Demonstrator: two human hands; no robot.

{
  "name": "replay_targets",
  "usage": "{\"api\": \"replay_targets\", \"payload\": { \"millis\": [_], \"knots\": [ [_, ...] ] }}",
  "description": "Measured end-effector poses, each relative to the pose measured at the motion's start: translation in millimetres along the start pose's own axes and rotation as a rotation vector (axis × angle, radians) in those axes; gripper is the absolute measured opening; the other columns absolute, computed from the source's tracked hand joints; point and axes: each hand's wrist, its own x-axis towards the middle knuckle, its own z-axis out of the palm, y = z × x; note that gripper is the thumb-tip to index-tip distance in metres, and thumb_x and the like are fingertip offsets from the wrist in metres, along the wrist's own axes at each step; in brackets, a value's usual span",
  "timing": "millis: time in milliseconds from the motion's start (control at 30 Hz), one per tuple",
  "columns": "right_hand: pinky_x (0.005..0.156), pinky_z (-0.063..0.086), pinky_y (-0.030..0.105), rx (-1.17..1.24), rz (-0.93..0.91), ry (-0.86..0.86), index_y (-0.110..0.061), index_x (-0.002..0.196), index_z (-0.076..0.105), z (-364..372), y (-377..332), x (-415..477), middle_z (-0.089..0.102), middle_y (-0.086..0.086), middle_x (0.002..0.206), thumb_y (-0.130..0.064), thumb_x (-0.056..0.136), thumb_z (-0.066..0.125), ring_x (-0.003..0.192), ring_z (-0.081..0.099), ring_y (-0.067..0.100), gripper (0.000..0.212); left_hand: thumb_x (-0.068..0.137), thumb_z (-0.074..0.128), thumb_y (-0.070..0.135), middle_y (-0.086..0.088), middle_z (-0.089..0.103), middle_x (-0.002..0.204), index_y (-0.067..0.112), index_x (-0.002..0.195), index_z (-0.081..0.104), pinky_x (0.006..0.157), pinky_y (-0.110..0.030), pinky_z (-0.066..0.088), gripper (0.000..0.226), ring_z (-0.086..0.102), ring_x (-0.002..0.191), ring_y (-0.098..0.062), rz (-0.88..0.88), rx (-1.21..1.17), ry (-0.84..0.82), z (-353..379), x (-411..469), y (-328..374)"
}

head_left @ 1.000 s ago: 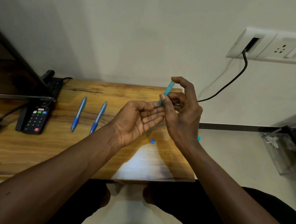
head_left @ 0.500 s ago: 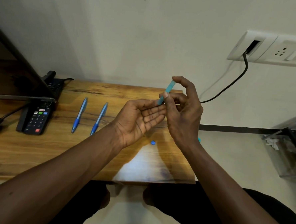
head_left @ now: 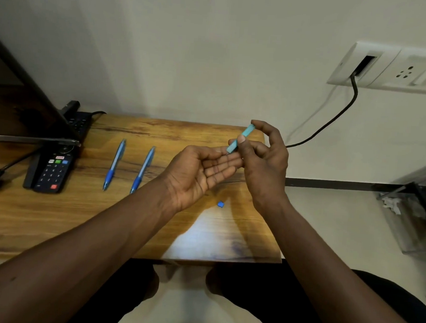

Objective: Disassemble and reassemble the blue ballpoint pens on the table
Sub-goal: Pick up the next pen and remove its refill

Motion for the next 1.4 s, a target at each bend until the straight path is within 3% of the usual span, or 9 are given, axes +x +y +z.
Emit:
{"api": "replay_targets", "payload": {
  "millis": [467,1033,1167,1400],
  "knots": [
    [0.09,0.059,0.054,0.084,0.202,0.007,-0.024,0.122,0.06,0.2,10.5,1.6,0.079,0.009,0.091,-0.015,0.095,0.07,0.088,0.077,0.026,0.031,0.102,0.053,-0.003,-0.02,0.079,0.104,-0.007,0.121,0.066,0.07,-0.025,0.064,0.024,0.08,0.092,-0.021,0.015,0.047,0.098,-2.5,3.0,-7.3],
    [0.085,0.062,0.047,0.105,0.243,0.045,-0.02,0.123,0.06,1.3,11.9,2.1,0.078,0.011,0.092,-0.014,0.094,0.072,0.084,0.077,0.022,0.032,0.1,0.053,-0.004,-0.018,0.08,0.101,-0.003,0.108,0.071,0.074,-0.027,0.065,0.019,0.08,0.09,-0.022,0.048,0.129,0.173,-3.7,3.5,-9.2],
    [0.086,0.061,0.05,0.123,0.262,0.058,-0.021,0.123,0.061,2.8,13.4,2.3,0.078,0.013,0.096,-0.016,0.093,0.073,0.087,0.077,0.027,0.033,0.099,0.054,0.003,-0.02,0.079,0.105,-0.003,0.113,0.069,0.076,-0.029,0.065,0.021,0.08,0.096,-0.025,0.044,0.162,0.149,-6.3,4.9,-8.6],
    [0.078,0.063,0.045,0.156,0.266,0.046,-0.018,0.123,0.059,1.7,11.0,1.9,0.078,0.014,0.095,-0.012,0.094,0.071,0.084,0.077,0.03,0.032,0.097,0.071,0.018,-0.017,0.08,0.104,-0.001,0.116,0.072,0.072,-0.027,0.064,0.027,0.08,0.095,-0.022,0.026,0.228,0.141,-6.6,4.6,-11.6]
  ]
}}
